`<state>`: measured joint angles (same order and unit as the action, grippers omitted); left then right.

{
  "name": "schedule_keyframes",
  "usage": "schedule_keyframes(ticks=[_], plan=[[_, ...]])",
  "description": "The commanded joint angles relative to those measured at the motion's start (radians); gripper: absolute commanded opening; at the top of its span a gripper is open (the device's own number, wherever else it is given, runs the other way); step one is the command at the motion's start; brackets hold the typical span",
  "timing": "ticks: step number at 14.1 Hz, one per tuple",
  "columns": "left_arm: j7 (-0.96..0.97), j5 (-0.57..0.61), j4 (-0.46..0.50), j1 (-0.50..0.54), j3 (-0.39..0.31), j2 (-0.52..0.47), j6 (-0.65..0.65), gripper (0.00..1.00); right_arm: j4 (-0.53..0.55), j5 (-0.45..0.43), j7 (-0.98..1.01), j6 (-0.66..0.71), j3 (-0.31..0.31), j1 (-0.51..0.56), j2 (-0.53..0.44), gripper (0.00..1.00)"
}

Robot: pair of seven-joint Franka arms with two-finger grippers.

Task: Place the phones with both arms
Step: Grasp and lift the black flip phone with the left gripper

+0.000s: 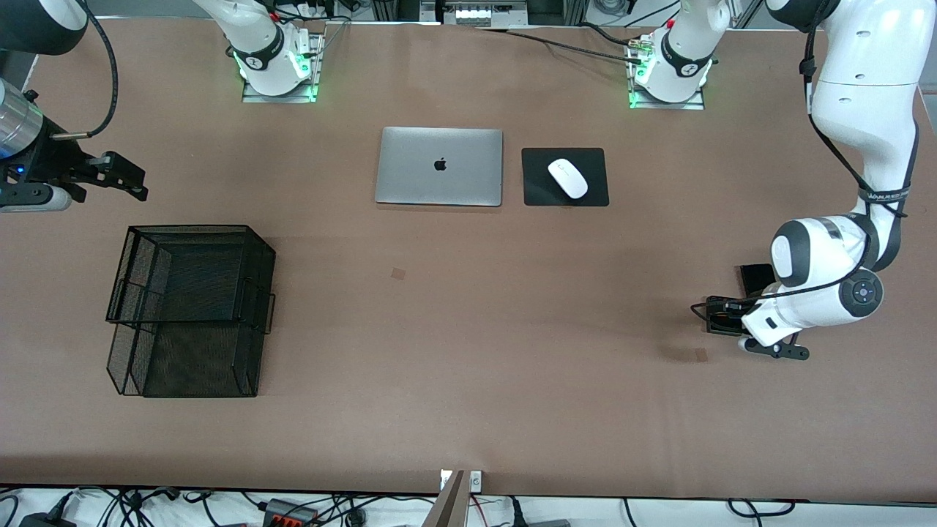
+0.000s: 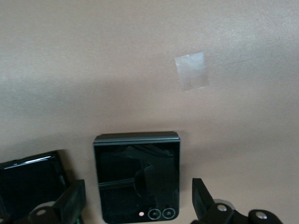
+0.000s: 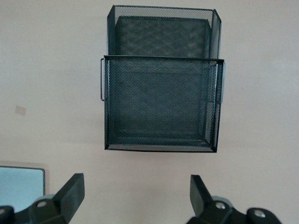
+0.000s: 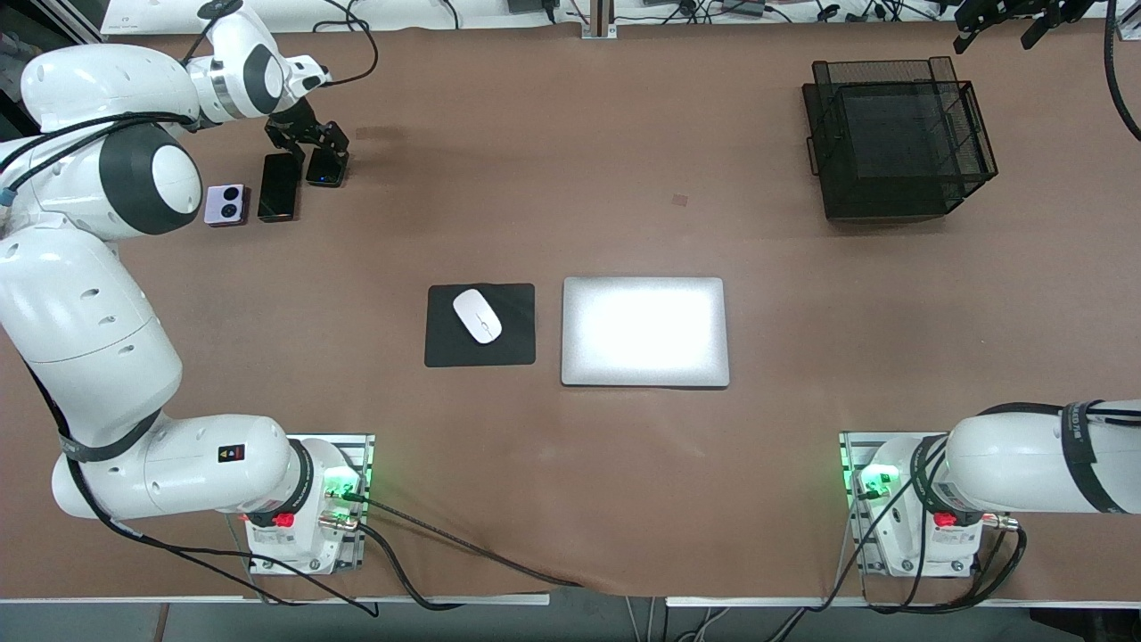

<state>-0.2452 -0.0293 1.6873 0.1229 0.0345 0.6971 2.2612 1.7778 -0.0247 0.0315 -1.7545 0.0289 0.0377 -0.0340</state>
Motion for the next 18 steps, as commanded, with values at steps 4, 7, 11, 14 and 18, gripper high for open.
schedule_keyframes(ticks=[4,7,11,14,18], plan=[[-0.052,0.0,-0.017,0.006,0.007,0.033,0.037,1.0,-0.005,-0.008,-0.021,0.053,-0.006,0.013,-0.023,1.0],[-0.052,0.0,-0.015,0.004,0.007,0.038,0.038,1.0,-0.005,-0.009,-0.018,0.058,-0.006,0.013,-0.023,1.0],[-0.052,0.0,-0.015,0.003,0.007,0.041,0.038,0.97,-0.02,-0.008,0.033,0.058,-0.009,0.016,-0.018,1.0],[-0.031,-0.003,-0.015,-0.002,0.007,0.038,0.028,0.62,-0.02,-0.008,0.016,0.062,-0.009,0.019,-0.014,1.0],[0.183,-0.031,-0.031,-0.003,0.076,0.006,-0.092,0.38,-0.02,-0.009,0.019,0.064,-0.007,0.018,-0.006,1.0]])
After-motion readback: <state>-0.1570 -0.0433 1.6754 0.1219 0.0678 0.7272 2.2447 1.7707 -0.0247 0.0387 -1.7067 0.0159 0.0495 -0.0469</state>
